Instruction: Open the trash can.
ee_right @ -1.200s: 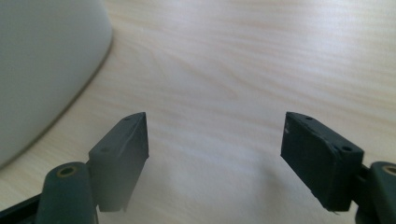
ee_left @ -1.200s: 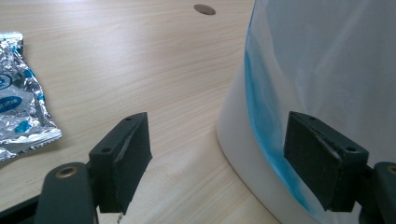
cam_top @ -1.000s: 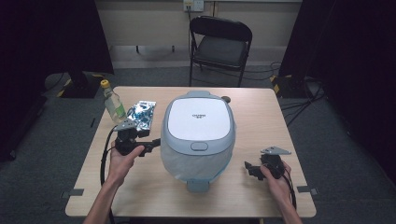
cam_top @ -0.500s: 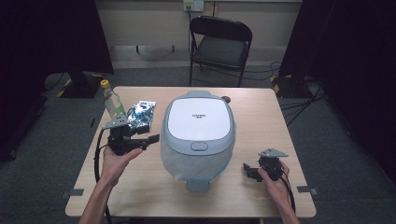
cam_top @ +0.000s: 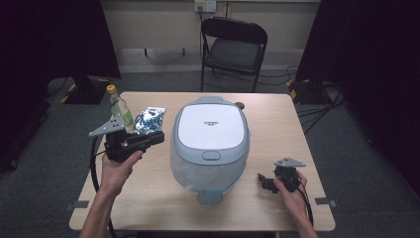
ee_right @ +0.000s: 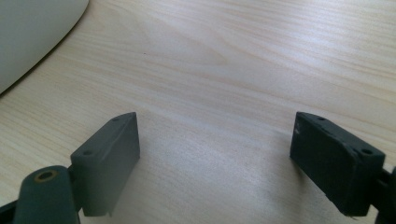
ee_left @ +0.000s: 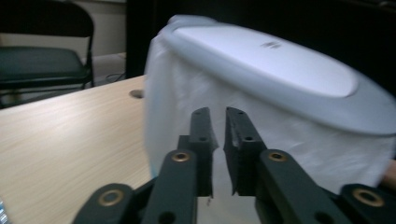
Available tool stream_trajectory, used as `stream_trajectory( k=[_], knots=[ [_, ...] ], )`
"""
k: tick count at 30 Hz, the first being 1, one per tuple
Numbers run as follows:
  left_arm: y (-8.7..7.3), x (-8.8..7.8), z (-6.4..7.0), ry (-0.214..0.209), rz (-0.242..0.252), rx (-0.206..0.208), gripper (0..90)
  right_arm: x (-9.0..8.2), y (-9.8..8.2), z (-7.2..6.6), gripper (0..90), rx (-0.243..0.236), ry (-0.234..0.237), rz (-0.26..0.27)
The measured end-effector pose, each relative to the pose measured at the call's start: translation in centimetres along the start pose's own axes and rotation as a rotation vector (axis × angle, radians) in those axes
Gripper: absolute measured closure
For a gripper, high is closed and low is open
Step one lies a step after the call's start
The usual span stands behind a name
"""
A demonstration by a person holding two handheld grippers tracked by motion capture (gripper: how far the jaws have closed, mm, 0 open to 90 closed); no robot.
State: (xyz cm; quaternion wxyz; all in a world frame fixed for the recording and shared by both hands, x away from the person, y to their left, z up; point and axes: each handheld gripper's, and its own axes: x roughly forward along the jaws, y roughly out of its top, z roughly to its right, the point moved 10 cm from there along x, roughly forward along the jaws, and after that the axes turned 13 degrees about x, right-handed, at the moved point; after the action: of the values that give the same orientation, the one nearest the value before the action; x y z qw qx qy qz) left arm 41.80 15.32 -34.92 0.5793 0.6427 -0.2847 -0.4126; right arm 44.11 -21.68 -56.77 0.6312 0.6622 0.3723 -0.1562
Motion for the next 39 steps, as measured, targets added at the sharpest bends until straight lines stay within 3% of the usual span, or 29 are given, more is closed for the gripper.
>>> stream_trajectory(
  k=[3, 14, 19, 26, 32, 37, 39],
  knots=[
    [1.8, 0.0, 1.1, -0.013, 0.049, 0.006, 90.0, 0.0, 0.0, 0.0, 14.7, 0.000, 0.000, 0.000],
    [4.1, 1.4, 3.3, -0.076, 0.044, 0.054, 90.0, 0.0, 0.0, 0.0, 14.7, 0.000, 0.000, 0.000],
    [5.4, 2.3, 5.4, -0.129, 0.045, 0.091, 90.0, 0.0, 0.0, 0.0, 14.7, 0.000, 0.000, 0.000],
    [5.7, 3.5, 7.1, -0.181, 0.031, 0.143, 89.7, 0.0, 0.0, 0.0, 14.7, 0.000, 0.000, 0.000],
    [5.7, 4.5, 8.3, -0.222, 0.022, 0.139, 90.0, 0.0, 0.0, 0.0, 14.7, 0.001, 0.000, 0.000],
    [5.9, 5.3, 9.9, -0.299, 0.029, 0.122, 90.0, 0.0, 0.0, 0.0, 14.7, 0.000, 0.000, 0.000],
    [5.8, 5.9, 10.5, -0.299, 0.004, 0.147, 90.0, 0.0, 0.0, 0.0, 14.7, 0.000, 0.000, 0.000]
  ],
)
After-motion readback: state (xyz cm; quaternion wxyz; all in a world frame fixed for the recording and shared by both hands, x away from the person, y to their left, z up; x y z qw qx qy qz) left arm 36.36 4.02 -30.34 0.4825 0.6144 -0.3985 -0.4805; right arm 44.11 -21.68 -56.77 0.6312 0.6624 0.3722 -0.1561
